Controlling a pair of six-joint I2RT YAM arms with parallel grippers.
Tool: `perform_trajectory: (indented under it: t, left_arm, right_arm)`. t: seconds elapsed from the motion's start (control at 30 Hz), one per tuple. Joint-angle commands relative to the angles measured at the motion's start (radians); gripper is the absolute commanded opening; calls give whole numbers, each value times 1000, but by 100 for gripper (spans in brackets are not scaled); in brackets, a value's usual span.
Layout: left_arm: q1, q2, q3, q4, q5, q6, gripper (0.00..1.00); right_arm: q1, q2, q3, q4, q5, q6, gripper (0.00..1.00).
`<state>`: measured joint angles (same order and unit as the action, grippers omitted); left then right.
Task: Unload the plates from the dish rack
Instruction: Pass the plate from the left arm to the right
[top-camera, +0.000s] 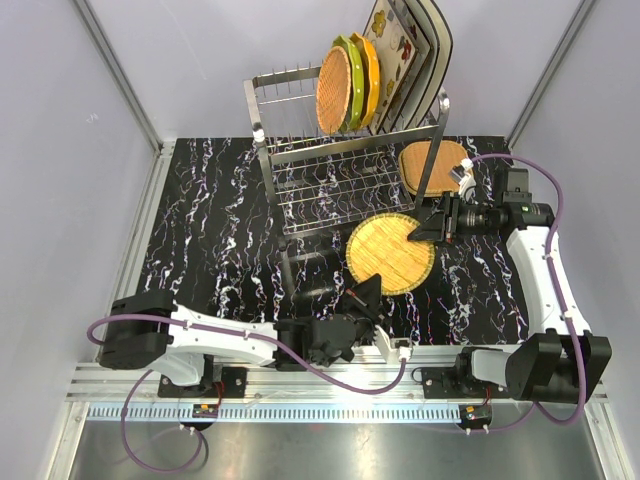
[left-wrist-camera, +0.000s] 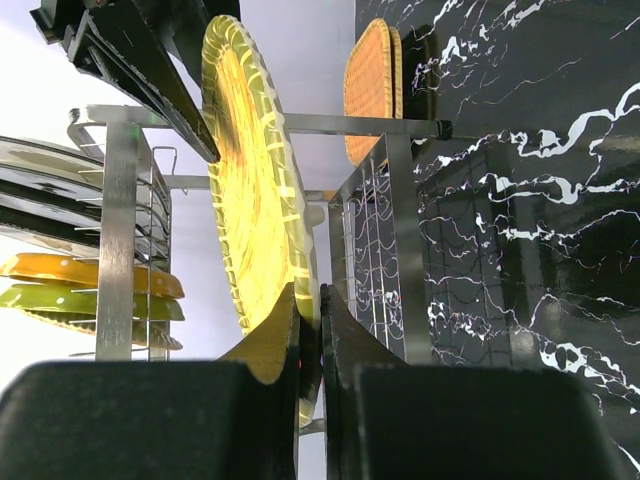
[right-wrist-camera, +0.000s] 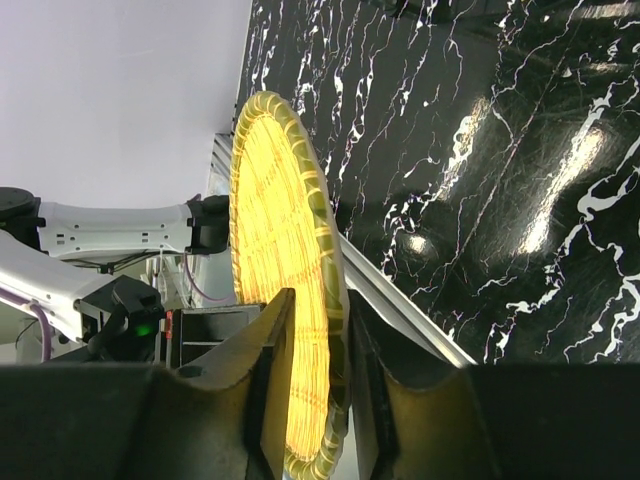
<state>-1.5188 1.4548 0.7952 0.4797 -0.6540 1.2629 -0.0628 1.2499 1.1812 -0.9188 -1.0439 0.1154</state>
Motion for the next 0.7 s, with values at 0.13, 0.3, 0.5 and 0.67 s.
perform_trajectory:
  t: [0.13, 0.3, 0.5, 0.67]
  left_arm:
    - [11, -4, 13, 120, 10, -20, 0]
    - [11, -1, 15, 131, 11, -29, 0]
    - [12, -13, 19, 149, -7, -91, 26]
    - [11, -86, 15, 79, 7, -232, 70]
  right_arm:
    - [17, -17, -17, 31, -51, 20, 24]
    - [17, -17, -28, 40, -77, 17, 3]
    - [11, -15, -28, 92, -87, 33, 0]
    - [-12, 35, 18, 109, -42, 12, 0]
